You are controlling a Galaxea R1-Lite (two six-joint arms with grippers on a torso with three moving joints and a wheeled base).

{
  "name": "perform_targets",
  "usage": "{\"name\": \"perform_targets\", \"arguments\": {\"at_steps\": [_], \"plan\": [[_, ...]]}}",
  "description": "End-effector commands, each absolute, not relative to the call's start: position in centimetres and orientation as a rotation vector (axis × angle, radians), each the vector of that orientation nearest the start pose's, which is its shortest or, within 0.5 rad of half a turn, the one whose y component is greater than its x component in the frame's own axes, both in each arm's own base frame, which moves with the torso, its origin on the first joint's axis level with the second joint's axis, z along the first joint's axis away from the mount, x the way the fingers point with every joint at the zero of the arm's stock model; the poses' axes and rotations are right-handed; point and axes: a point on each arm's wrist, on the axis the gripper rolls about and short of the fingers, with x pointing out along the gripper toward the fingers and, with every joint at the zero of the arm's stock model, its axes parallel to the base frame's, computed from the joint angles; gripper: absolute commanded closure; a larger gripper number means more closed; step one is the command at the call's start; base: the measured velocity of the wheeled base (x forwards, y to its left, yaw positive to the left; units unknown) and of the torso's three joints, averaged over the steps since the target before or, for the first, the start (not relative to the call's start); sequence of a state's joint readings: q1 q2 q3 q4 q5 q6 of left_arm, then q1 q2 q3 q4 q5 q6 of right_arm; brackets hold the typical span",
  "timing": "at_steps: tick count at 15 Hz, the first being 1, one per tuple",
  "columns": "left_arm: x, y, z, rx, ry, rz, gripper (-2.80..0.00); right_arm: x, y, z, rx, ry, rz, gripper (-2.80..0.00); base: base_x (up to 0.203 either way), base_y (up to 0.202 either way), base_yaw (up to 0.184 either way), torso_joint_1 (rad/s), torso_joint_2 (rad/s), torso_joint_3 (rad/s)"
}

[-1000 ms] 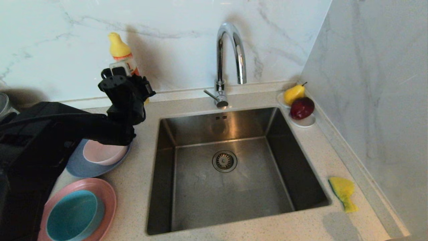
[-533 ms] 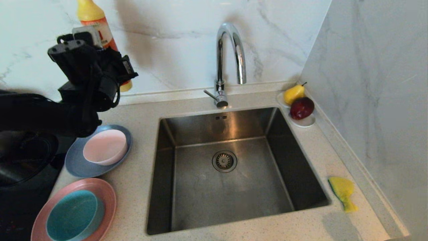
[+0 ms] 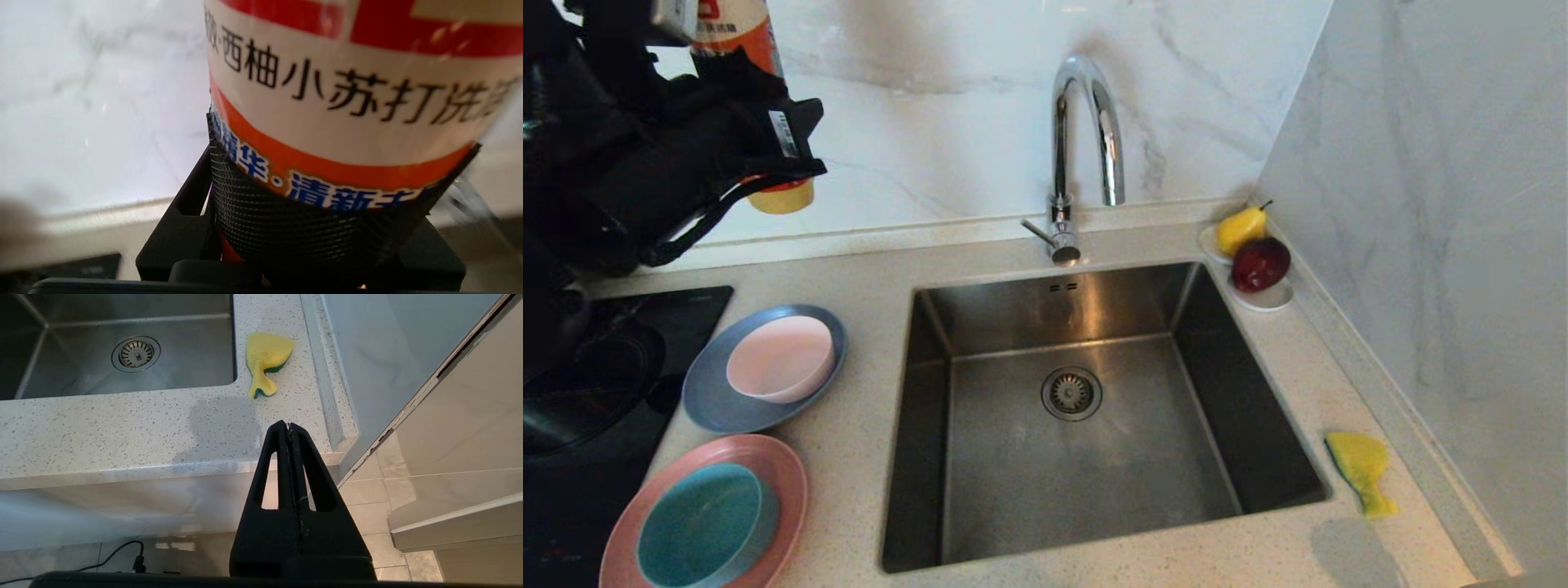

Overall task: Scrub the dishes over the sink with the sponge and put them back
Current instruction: Squeeze it onto the sponge

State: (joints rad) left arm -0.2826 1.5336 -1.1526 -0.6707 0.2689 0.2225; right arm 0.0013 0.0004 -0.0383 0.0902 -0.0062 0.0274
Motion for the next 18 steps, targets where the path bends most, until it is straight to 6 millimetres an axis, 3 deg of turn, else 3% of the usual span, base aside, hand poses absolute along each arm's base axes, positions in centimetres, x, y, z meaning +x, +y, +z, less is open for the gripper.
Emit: {"name": "perform_targets", "arguments": {"at_steps": [1, 5, 8, 12, 18], "plan": [[22.3, -7.9, 34.9, 0.181, -0.311, -0.060, 0.00, -2.6, 0.0, 7.7, 0.027, 0.052, -0.005, 0.00, 0.000, 0.000, 0.000, 0.000, 0.00, 0.000], [17.8, -10.0, 35.5, 0.270, -0.232, -0.250, 0.00, -2.6, 0.0, 7.7, 0.027, 0.052, -0.005, 0.00, 0.000, 0.000, 0.000, 0.000, 0.00, 0.000], [16.0, -11.4, 35.9, 0.380, -0.265, -0.338, 0.00, -2.6, 0.0, 7.7, 0.027, 0.052, -0.005, 0.00, 0.000, 0.000, 0.000, 0.000, 0.00, 0.000], [14.8, -13.3, 36.2, 0.530, -0.325, -0.414, 0.00, -2.6, 0.0, 7.7, 0.027, 0.052, -0.005, 0.00, 0.000, 0.000, 0.000, 0.000, 0.00, 0.000], [16.8, -18.9, 37.3, 0.662, -0.371, -0.439, 0.00, -2.6, 0.0, 7.7, 0.027, 0.052, -0.005, 0.00, 0.000, 0.000, 0.000, 0.000, 0.00, 0.000]]}}
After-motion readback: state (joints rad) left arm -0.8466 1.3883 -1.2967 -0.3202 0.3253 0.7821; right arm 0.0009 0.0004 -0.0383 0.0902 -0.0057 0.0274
